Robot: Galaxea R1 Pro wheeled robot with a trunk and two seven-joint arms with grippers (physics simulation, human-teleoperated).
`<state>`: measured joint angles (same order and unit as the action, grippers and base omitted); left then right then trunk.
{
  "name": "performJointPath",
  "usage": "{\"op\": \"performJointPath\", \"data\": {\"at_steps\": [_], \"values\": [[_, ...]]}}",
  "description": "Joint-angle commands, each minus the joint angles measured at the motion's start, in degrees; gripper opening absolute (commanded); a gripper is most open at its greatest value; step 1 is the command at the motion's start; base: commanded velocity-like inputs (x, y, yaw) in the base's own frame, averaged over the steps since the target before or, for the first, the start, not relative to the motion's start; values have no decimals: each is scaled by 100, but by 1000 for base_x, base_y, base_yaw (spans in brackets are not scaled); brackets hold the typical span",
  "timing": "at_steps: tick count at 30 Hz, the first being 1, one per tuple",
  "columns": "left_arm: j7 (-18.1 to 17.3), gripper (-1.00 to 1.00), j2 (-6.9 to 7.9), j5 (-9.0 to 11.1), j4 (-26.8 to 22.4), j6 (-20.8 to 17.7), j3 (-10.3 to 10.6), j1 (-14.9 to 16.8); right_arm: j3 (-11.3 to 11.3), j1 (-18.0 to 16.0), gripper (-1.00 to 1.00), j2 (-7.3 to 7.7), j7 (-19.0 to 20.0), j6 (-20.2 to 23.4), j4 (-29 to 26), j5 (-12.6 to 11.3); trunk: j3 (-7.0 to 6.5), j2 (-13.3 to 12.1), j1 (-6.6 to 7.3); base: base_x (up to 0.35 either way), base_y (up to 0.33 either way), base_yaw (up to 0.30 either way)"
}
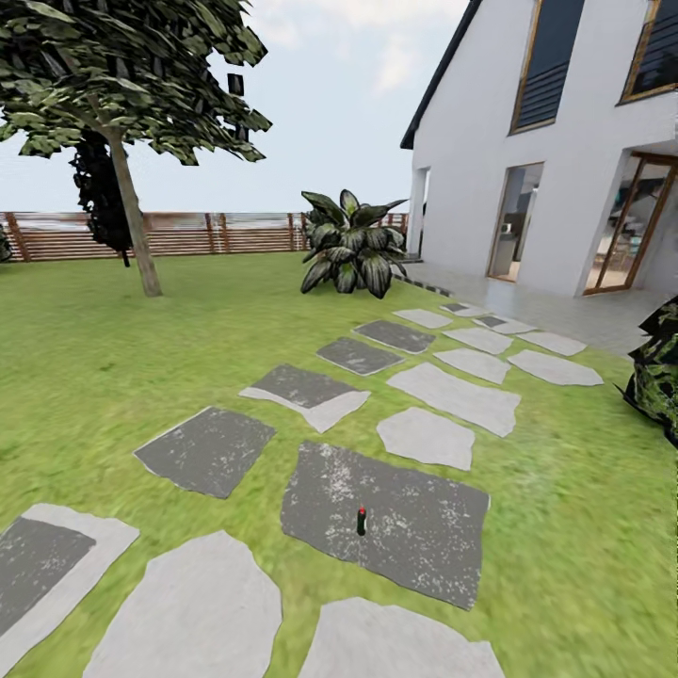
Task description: In the garden, pick up the pesticide atomizer on the floor and spray pesticide onto both trees until each tree trunk is fully covered.
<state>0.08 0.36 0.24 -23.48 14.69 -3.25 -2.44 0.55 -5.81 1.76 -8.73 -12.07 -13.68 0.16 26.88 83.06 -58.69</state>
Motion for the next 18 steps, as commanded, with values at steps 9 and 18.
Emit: {"op": "performJointPath", "data": {"at_steps": [9, 18], "values": [[1, 100, -1, 2, -8, 7, -9, -2, 7, -5, 100, 0, -15, -20, 5, 1, 5, 2, -4, 346, -10, -87], [1, 100, -1, 2, -8, 7, -9, -2, 3, -5, 100, 11, -15, -22, 5, 3, 5, 2, -4, 350, 0, -28]]}}
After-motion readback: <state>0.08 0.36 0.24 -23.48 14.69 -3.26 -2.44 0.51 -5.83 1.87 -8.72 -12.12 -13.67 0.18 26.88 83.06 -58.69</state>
